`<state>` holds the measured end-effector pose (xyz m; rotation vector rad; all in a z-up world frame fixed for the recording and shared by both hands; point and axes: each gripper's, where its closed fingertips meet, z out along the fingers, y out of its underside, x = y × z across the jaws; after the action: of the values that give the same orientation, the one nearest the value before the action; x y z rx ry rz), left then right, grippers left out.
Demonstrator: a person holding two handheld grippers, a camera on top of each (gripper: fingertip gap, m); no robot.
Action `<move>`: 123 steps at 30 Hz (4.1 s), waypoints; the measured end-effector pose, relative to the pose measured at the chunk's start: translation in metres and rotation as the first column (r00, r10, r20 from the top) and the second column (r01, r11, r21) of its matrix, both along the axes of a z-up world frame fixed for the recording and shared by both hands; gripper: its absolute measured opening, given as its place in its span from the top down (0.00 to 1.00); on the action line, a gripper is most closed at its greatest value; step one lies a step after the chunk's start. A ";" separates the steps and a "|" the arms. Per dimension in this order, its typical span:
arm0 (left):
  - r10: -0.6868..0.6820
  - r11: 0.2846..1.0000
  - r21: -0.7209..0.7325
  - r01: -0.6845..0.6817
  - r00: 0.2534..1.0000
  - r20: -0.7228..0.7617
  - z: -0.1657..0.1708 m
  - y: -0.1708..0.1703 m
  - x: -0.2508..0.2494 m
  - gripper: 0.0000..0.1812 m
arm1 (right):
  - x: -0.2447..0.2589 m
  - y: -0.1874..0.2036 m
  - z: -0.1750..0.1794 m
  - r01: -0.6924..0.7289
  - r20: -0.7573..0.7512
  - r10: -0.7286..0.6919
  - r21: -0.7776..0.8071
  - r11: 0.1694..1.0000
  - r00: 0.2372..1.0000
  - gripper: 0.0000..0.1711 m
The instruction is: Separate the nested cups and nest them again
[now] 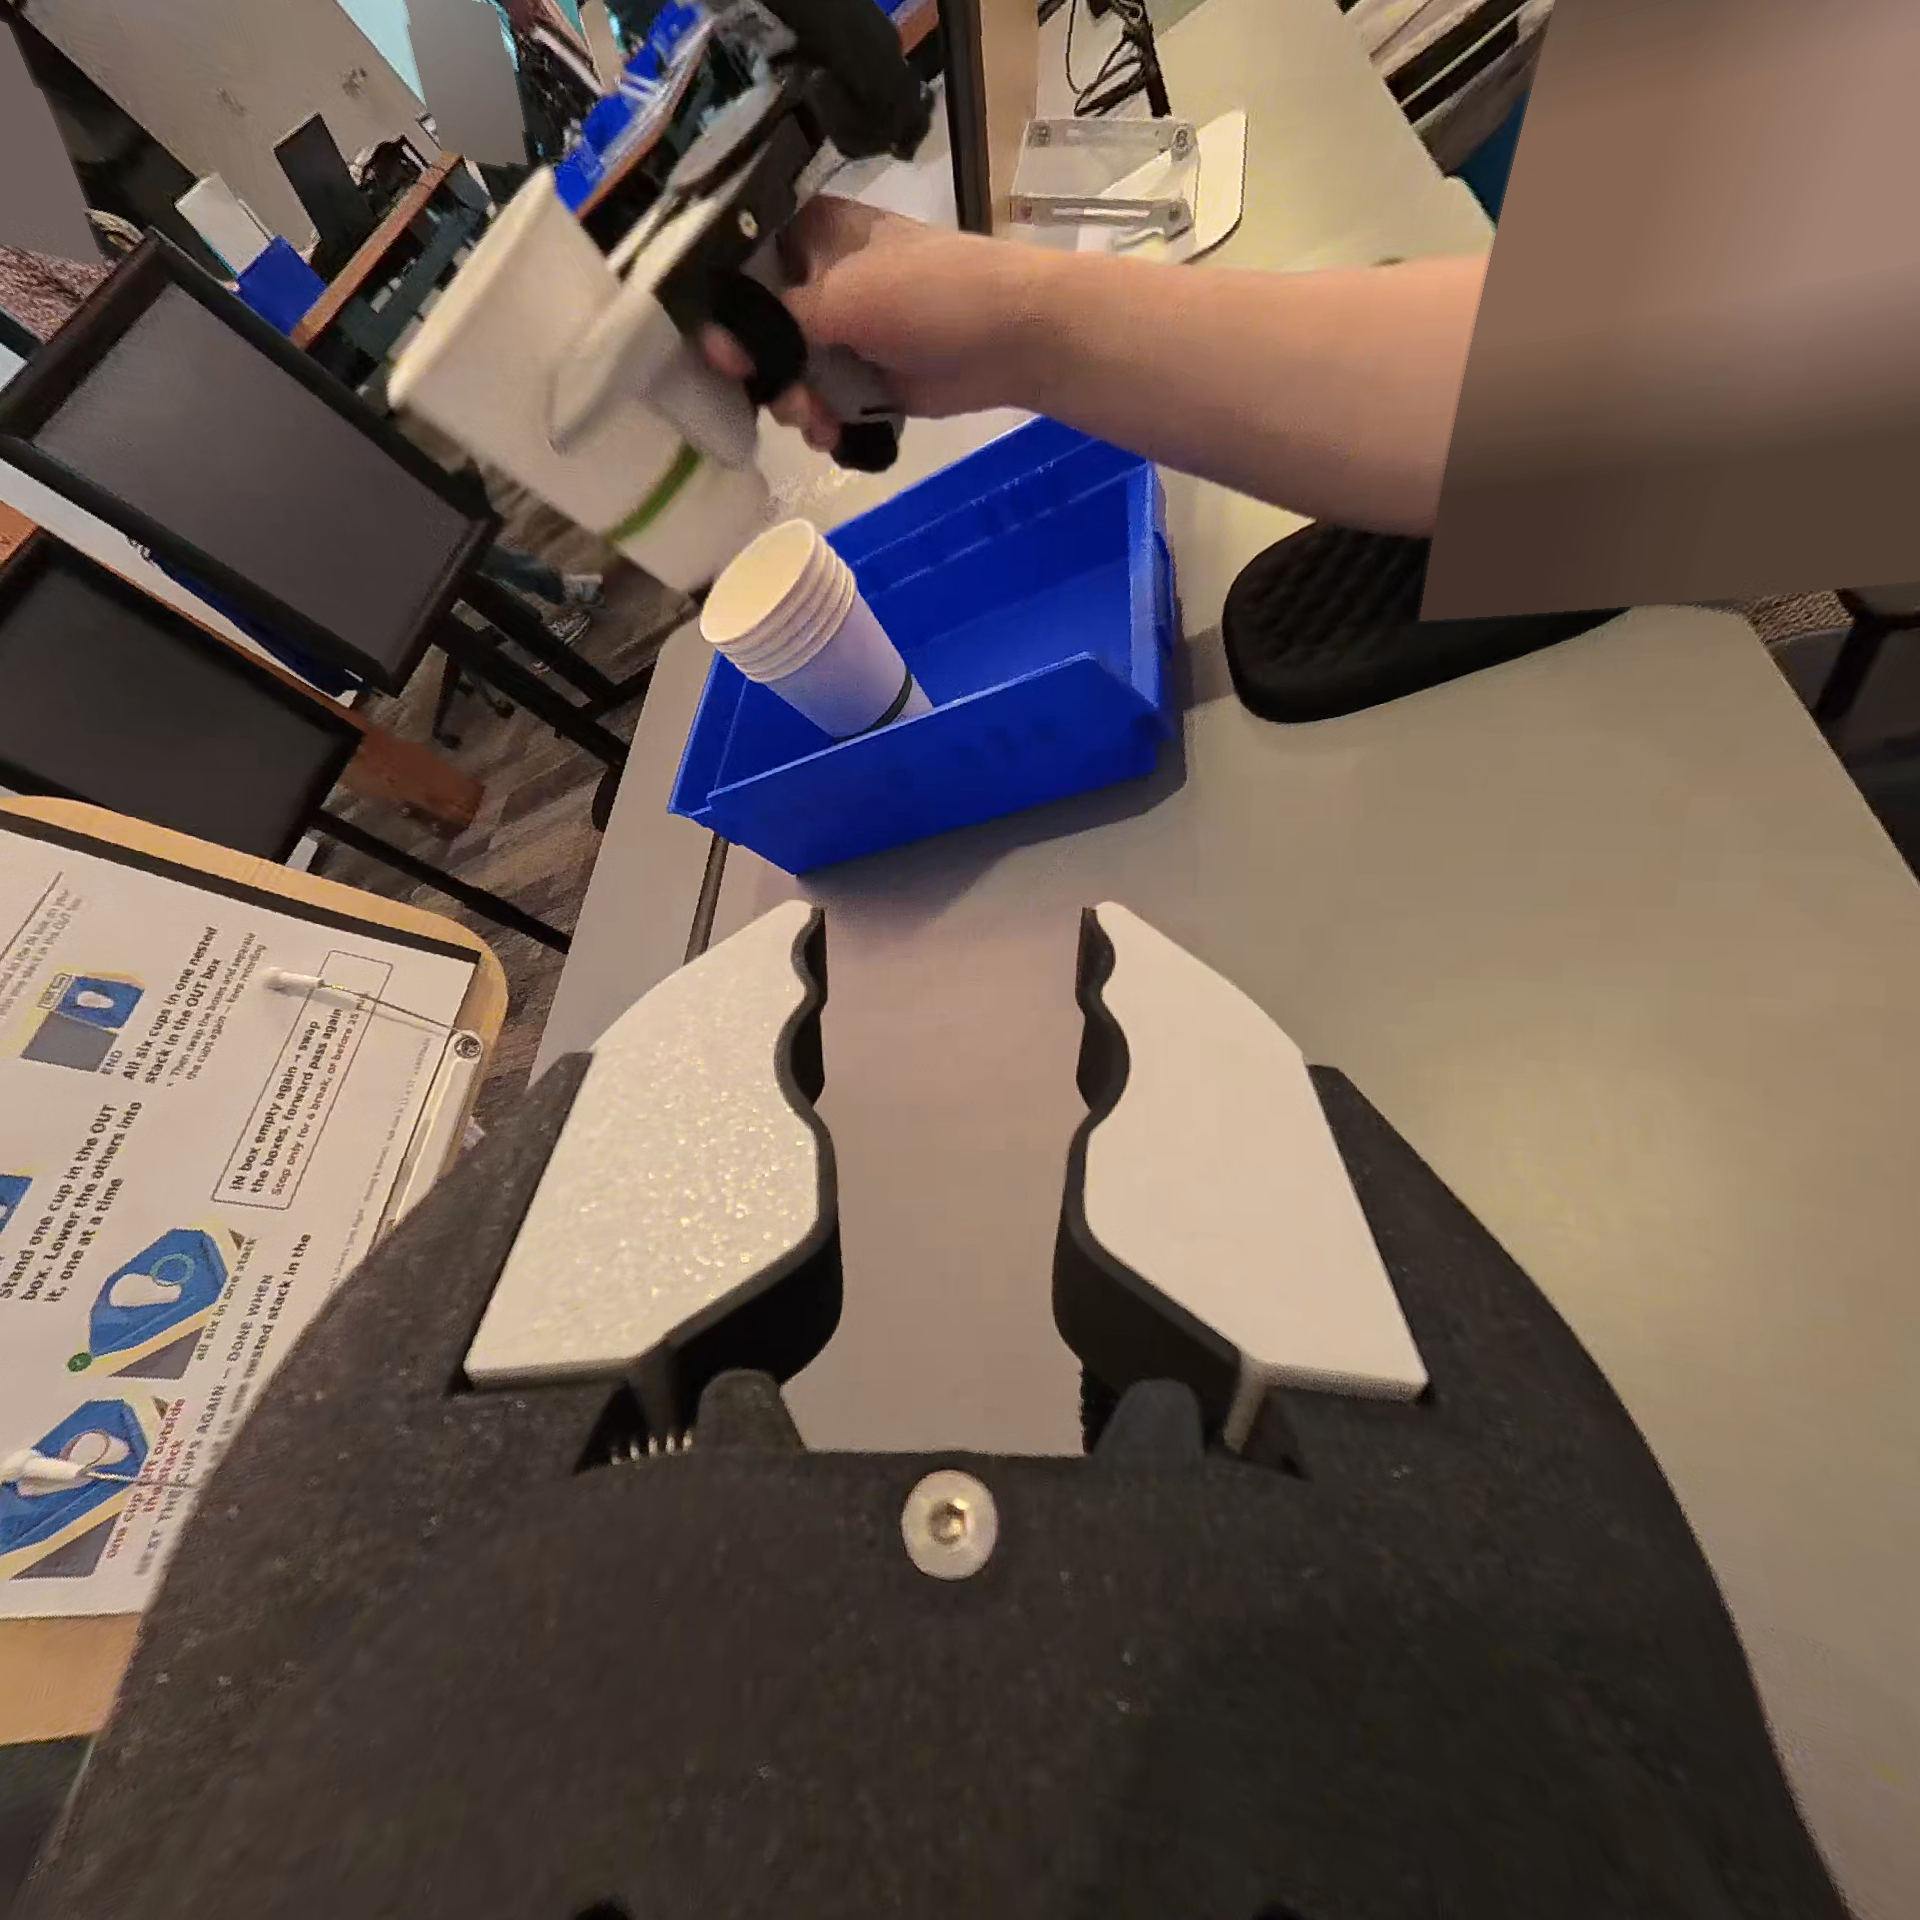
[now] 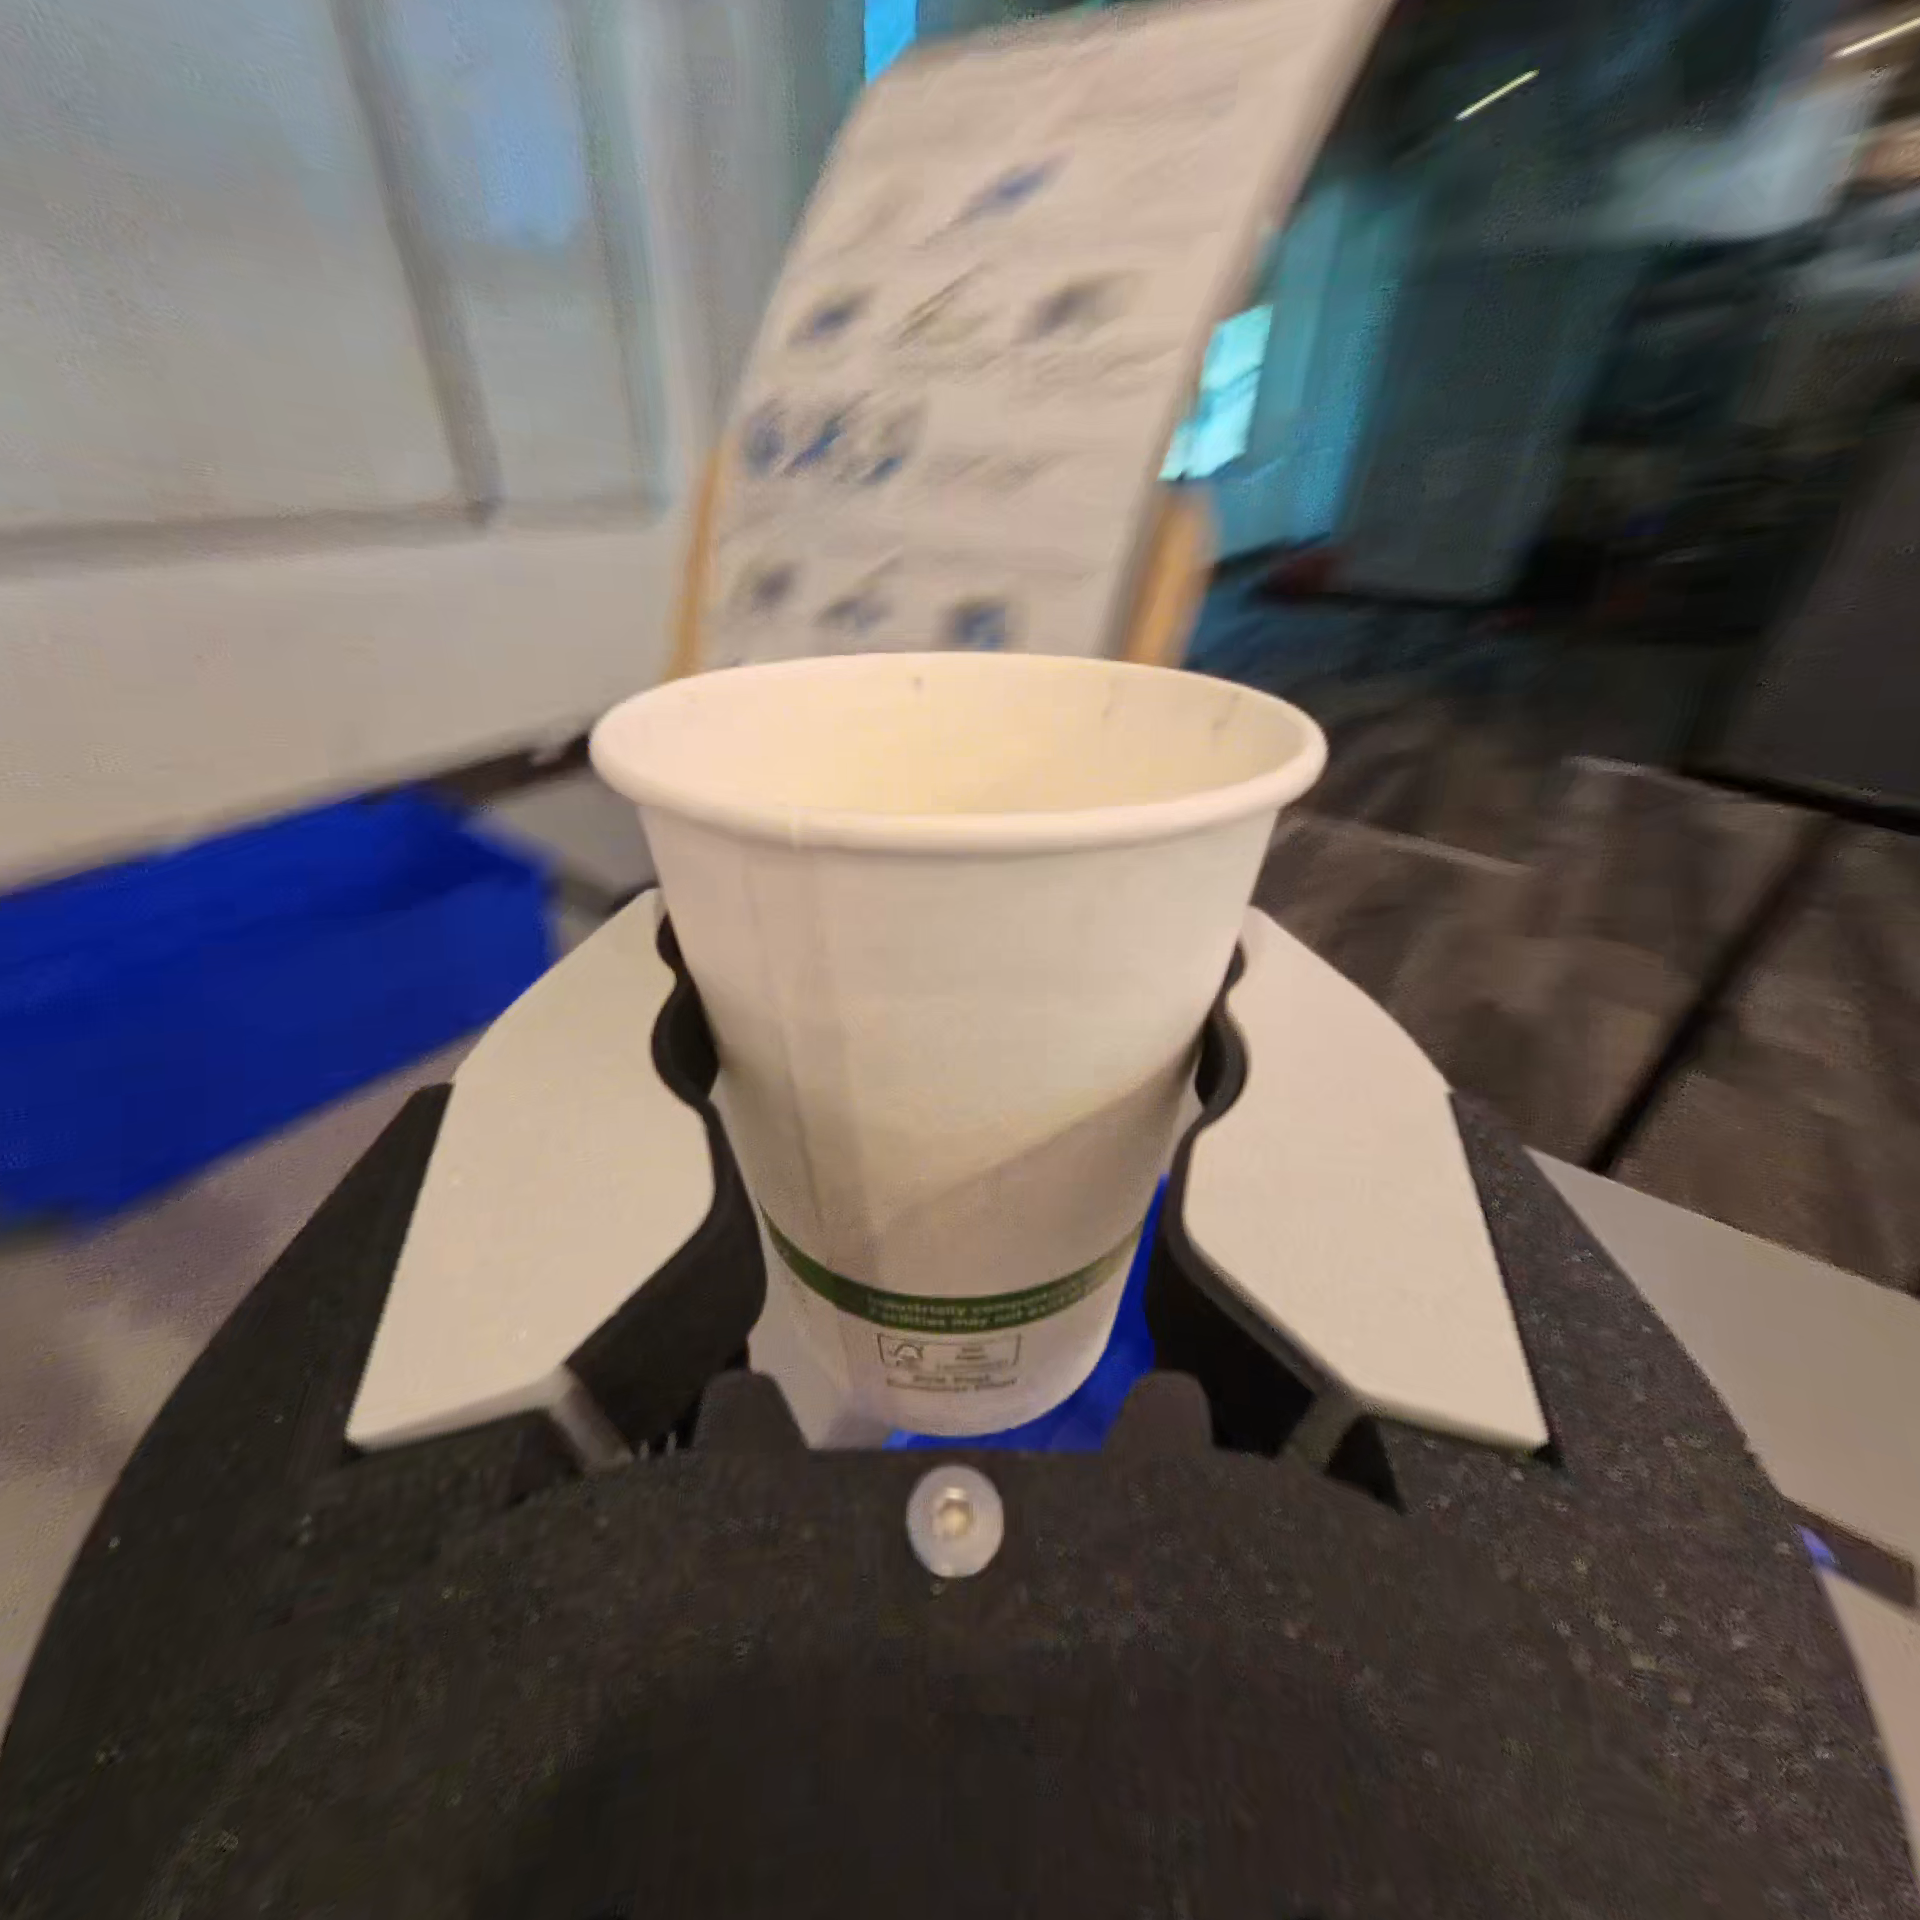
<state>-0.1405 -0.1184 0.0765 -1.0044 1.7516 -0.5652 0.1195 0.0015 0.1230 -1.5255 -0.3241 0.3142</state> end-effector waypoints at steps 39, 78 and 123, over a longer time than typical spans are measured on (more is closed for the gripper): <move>-0.003 0.998 0.058 0.012 0.988 -0.154 -0.035 -0.003 0.007 0.75 | 0.103 0.033 -0.125 0.446 0.314 -0.337 -0.404 0.799 0.888 0.46; 0.426 0.898 0.202 -0.391 0.887 -0.177 -0.013 0.074 -0.083 0.74 | 0.152 -0.096 -0.072 0.595 0.354 -0.479 -0.534 0.601 0.803 0.59; 0.523 -0.404 -0.215 -0.889 -0.032 -0.852 -0.190 0.182 -0.361 0.96 | 0.165 -0.093 -0.252 0.256 0.227 -0.279 -0.964 0.072 0.933 0.96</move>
<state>-0.5019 0.0640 -0.1134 -2.9731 0.2044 -0.1076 0.2841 -0.0920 -0.1288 -2.9317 0.3479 0.2282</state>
